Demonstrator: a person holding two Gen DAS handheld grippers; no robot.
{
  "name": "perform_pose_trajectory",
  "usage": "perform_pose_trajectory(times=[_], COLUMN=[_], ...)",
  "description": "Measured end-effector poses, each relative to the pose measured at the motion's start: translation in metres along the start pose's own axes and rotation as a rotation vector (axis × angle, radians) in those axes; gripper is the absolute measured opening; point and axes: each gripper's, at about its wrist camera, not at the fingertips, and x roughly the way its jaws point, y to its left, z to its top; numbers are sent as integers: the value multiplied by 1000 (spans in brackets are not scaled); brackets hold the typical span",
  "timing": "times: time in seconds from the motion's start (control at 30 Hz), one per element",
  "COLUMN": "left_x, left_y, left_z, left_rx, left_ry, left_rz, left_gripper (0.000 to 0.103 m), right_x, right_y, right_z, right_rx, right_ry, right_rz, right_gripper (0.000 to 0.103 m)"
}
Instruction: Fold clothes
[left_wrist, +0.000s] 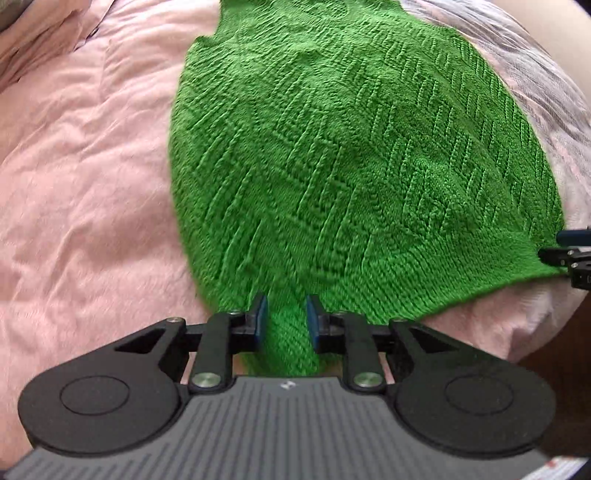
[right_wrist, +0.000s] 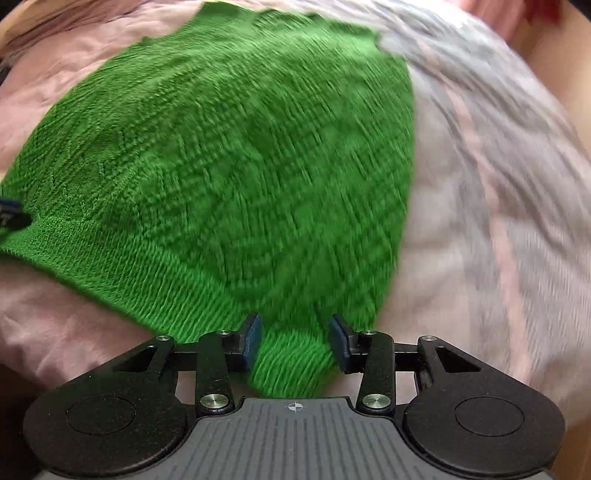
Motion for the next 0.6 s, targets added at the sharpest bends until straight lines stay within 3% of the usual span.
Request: perform_pose_trajectory(times=[0.07,0.13,0.27,0.4,0.5,0.6], left_x=[-17,-41,-101,-163,-205,-236], left_y=[5,10,22,37,46,45], left_z=[3,9,24,45,50,51], left_rx=[-27,-14,23,33,74,118], left_ry=[12,-26,-116,-182,-233,-269], left_rz=[-8,4,21,21,-17,-1], left_gripper=[21,26,32,50,62,64], right_x=[-4,-12,-68,-131,-175,-210], right_y=[1,2,3,15,31,52], right_z=[9,22,43,56,61,61], right_rx=[35,83,217,335,371,358], right_ry=[57,114,1,-101,-167,-203], right_rz=[-3,18,85,118,129,124], right_gripper=[38,38,38,39,48,50])
